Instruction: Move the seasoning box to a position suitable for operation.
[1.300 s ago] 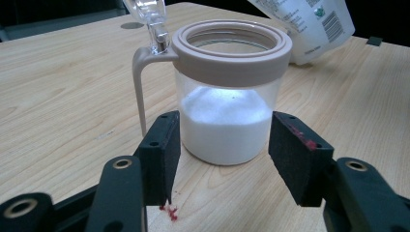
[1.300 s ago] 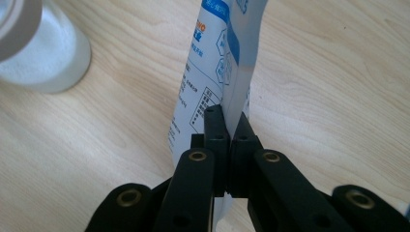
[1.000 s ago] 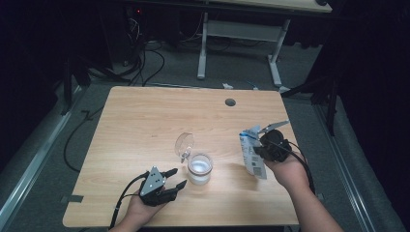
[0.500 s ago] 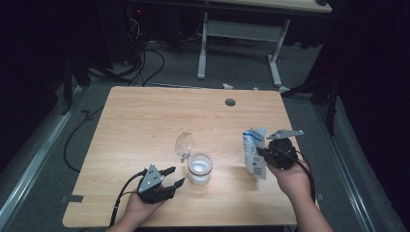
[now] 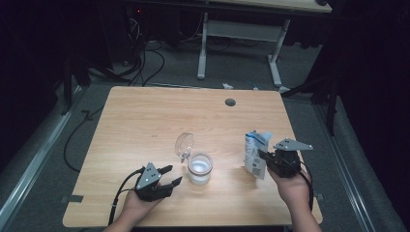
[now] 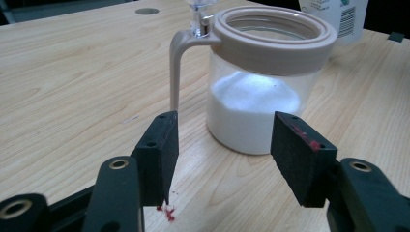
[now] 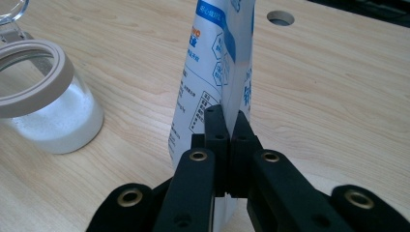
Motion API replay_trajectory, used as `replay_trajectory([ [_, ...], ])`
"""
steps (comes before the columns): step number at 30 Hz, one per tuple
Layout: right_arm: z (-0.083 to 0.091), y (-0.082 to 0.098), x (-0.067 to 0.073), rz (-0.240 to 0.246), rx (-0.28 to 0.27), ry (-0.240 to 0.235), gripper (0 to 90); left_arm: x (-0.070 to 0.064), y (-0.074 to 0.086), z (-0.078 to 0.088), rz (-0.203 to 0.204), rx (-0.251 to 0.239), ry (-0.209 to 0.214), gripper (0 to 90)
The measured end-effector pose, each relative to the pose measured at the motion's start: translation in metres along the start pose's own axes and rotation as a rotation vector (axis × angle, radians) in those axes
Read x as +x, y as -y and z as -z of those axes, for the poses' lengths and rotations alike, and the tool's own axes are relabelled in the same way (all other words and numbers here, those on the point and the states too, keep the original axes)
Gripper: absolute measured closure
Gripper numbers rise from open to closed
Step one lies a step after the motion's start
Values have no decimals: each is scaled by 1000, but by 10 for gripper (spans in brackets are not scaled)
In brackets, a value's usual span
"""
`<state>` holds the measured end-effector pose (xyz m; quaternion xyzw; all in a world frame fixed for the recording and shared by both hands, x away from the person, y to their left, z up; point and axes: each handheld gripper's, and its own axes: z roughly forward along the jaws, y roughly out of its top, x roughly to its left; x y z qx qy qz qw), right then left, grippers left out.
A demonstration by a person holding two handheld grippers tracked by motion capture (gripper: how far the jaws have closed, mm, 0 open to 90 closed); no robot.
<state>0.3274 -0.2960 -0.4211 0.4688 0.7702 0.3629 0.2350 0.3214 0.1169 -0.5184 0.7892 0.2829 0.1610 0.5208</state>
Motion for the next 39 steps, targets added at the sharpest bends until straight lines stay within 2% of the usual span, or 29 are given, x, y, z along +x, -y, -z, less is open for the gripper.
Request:
replay_trajectory([
  [5, 0, 9, 3, 12, -55, 0, 899, 4, 2, 3, -13, 17, -5, 429],
  [9, 1, 15, 3, -13, -127, -12, 900, 11, 6, 9, 2, 28, 2, 427],
  [13, 0, 23, -1, -39, -186, -17, 900, 16, 9, 14, 16, 27, -10, 425],
  [17, -4, 31, -3, -38, -203, -9, 900, 21, 12, 18, 36, 28, -27, 422],
  [22, -4, 38, -4, -43, -258, -5, 900, 25, 17, 22, 10, 33, -39, 416],
  [25, 1, 41, -4, -49, -298, 4, 900, 28, 19, 25, 37, 25, -38, 416],
  [27, 6, 38, -4, -33, -302, 13, 900, 30, 20, 28, 65, 15, -30, 418],
  [30, 9, 41, -3, -37, -321, 20, 900, 32, 22, 33, 70, 14, -41, 418],
  [33, 9, 45, -3, -47, -333, 23, 900, 34, 20, 43, 78, -14, -49, 419],
  [39, 2, 50, -9, -62, -310, 37, 900, 40, 20, 60, 88, -46, -79, 419],
])
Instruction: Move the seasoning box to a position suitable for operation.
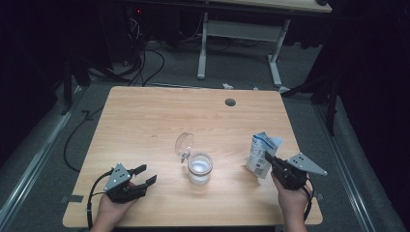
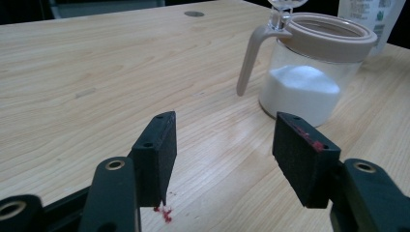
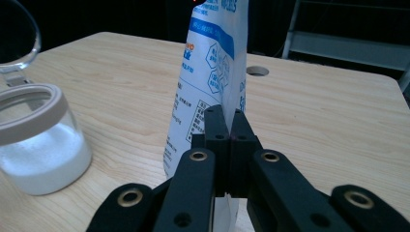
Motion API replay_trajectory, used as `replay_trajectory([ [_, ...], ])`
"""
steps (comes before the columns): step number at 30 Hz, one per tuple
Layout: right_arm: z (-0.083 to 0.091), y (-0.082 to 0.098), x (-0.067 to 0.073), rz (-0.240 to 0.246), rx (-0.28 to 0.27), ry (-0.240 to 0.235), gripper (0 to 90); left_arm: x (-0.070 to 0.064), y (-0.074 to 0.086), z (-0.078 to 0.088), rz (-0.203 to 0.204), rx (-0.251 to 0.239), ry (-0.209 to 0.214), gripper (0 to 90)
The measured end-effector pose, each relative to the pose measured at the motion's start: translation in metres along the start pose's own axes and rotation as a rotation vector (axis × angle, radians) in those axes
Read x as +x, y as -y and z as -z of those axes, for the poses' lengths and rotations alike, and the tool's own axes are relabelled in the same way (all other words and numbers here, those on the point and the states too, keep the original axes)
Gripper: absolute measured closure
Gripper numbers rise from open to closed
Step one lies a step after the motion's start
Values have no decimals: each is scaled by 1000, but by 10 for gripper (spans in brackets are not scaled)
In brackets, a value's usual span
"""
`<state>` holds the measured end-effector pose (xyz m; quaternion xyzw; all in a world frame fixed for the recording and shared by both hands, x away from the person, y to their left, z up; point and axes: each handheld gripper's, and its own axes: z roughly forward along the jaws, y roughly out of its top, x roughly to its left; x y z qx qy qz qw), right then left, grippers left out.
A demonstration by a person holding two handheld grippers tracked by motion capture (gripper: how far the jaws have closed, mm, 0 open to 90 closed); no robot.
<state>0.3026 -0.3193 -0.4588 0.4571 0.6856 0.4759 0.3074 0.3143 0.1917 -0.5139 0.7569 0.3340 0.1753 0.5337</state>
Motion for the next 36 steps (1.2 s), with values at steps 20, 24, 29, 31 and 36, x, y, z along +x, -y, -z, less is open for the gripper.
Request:
replay_trajectory([
  [20, -6, 14, -8, -22, 5, 18, 886, 1, 0, 2, 12, -5, -1, 420],
  [24, -3, 15, -9, -20, -1, 25, 866, 1, 0, 1, 9, -3, 3, 420],
  [29, -4, 15, -6, -12, -2, 26, 853, 1, 0, 0, 9, -2, 7, 420],
  [31, -4, 14, -5, -9, 0, 22, 866, 1, 0, 0, 10, 0, 7, 420],
  [36, -4, 14, -3, -2, 1, 19, 865, 2, 0, 1, 13, -4, 6, 420],
])
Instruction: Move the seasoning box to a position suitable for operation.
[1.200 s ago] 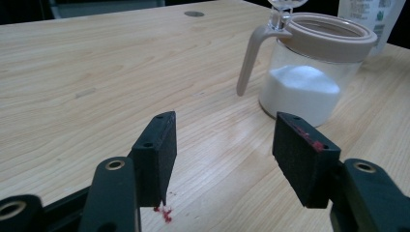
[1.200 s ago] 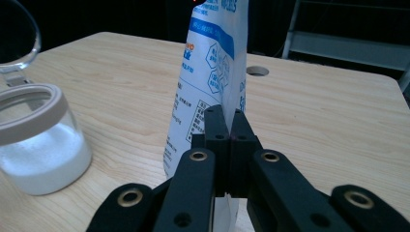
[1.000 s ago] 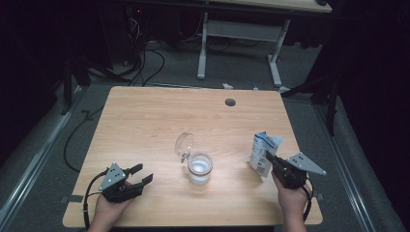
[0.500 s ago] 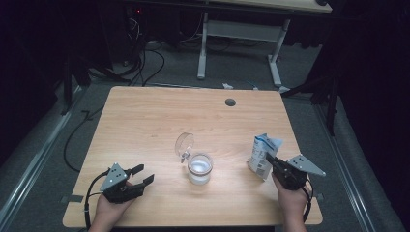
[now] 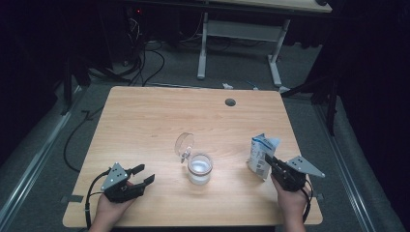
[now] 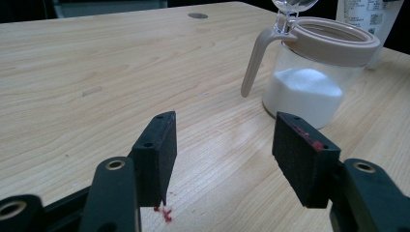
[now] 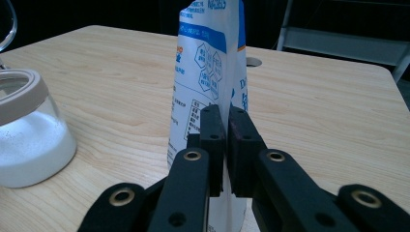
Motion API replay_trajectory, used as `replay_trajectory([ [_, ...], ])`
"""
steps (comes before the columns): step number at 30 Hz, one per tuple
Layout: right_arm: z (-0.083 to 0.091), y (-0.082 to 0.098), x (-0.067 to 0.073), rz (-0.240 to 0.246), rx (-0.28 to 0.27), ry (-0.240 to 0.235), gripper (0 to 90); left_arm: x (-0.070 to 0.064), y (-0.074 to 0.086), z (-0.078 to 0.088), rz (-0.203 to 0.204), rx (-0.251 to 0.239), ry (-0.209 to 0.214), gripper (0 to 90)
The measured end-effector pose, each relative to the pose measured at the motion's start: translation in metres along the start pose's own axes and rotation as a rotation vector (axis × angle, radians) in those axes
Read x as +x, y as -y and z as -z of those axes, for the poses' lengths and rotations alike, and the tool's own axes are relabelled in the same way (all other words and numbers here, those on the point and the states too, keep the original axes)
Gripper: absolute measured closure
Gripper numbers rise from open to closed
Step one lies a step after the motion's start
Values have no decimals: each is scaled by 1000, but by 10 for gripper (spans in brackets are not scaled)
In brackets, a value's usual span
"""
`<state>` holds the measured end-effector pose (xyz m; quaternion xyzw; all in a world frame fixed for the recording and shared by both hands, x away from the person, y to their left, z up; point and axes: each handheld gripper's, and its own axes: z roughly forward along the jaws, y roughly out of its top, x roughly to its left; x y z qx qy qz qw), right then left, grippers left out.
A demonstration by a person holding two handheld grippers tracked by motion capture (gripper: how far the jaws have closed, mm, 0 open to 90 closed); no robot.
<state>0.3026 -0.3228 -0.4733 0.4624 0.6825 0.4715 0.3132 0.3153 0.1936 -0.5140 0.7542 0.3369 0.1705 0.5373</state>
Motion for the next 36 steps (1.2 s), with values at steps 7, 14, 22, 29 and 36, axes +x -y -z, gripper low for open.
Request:
replay_trajectory([
  [7, 0, 0, 2, 0, -2, -2, 854, 0, 0, 0, 0, 5, 1, 420],
  [14, 0, -1, 3, -1, -2, 3, 824, 0, 0, 0, 2, 5, 3, 419],
  [22, -1, 0, 4, -3, 1, 6, 773, 0, 0, -1, 3, 10, 2, 419],
  [29, -2, -1, 3, -19, 10, 4, 736, 0, -1, -1, -2, 17, -3, 416],
  [36, -2, -1, 4, -22, 19, 2, 691, -1, -2, -3, -5, 28, -3, 415],
])
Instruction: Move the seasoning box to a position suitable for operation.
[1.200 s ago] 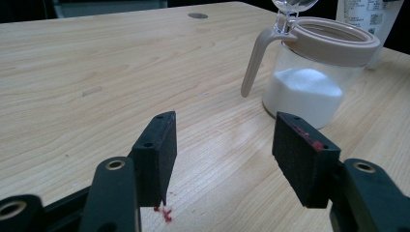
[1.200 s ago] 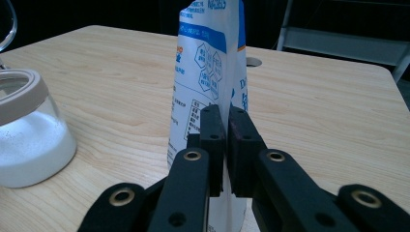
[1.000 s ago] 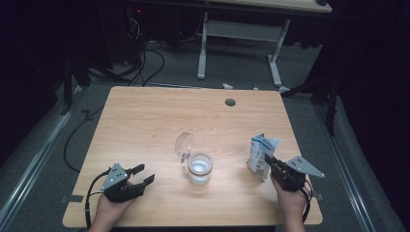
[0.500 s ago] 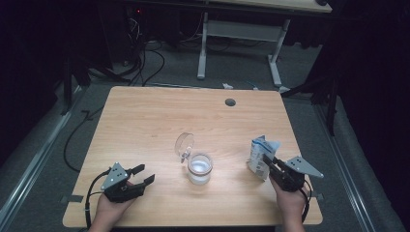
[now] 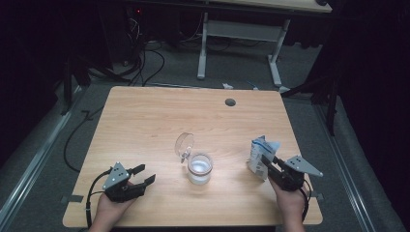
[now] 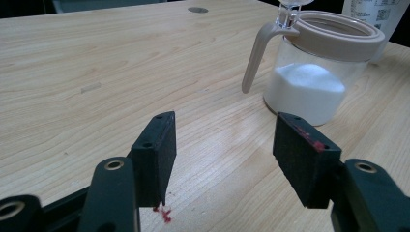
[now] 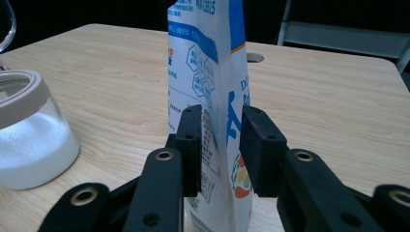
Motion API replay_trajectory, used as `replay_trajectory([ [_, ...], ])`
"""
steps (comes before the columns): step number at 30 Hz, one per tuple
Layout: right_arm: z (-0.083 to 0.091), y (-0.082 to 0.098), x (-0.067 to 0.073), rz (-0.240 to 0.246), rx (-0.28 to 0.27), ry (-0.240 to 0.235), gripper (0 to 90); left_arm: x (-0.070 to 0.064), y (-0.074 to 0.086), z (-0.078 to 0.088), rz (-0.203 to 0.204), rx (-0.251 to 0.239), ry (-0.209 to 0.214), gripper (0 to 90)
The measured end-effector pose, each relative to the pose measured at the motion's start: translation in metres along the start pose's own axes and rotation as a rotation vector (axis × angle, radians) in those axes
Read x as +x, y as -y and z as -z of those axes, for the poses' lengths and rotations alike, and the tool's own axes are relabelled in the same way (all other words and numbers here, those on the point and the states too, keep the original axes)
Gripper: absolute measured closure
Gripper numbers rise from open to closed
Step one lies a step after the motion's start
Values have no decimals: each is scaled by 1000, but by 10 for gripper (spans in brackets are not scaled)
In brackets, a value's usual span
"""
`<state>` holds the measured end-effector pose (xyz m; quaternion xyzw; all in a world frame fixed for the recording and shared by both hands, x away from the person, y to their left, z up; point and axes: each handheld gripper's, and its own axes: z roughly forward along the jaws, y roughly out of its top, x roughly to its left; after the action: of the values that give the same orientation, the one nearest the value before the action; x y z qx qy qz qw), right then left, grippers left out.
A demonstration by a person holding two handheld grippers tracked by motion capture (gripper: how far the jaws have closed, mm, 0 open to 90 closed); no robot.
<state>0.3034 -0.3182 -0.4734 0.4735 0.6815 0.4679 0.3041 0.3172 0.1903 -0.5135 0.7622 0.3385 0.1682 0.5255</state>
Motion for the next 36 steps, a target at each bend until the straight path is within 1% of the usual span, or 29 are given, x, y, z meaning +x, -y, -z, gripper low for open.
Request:
replay_trajectory([
  [2, 0, 0, 0, 1, 2, 1, 684, 0, -1, -1, -6, 5, 1, 415],
  [6, 1, 0, 1, 4, 5, 5, 655, -1, -1, -4, -15, 25, -18, 416],
  [9, 1, 1, 1, -1, 11, 2, 635, -2, -2, -6, -13, 32, -30, 419],
  [15, 4, 2, 1, -2, 12, 16, 589, -1, -4, -10, -15, 44, -48, 433],
  [19, 7, 3, 2, -1, 18, 22, 571, 0, -5, -13, -11, 44, -57, 437],
  [27, 10, 5, 3, -1, 21, 32, 567, 2, -6, -16, 9, 53, -64, 437],
  [31, 12, 6, 4, -1, 23, 34, 566, 2, -5, -17, 11, 63, -73, 422],
  [36, 15, 5, 5, -2, 19, 50, 565, 2, -6, -19, 15, 74, -69, 408],
])
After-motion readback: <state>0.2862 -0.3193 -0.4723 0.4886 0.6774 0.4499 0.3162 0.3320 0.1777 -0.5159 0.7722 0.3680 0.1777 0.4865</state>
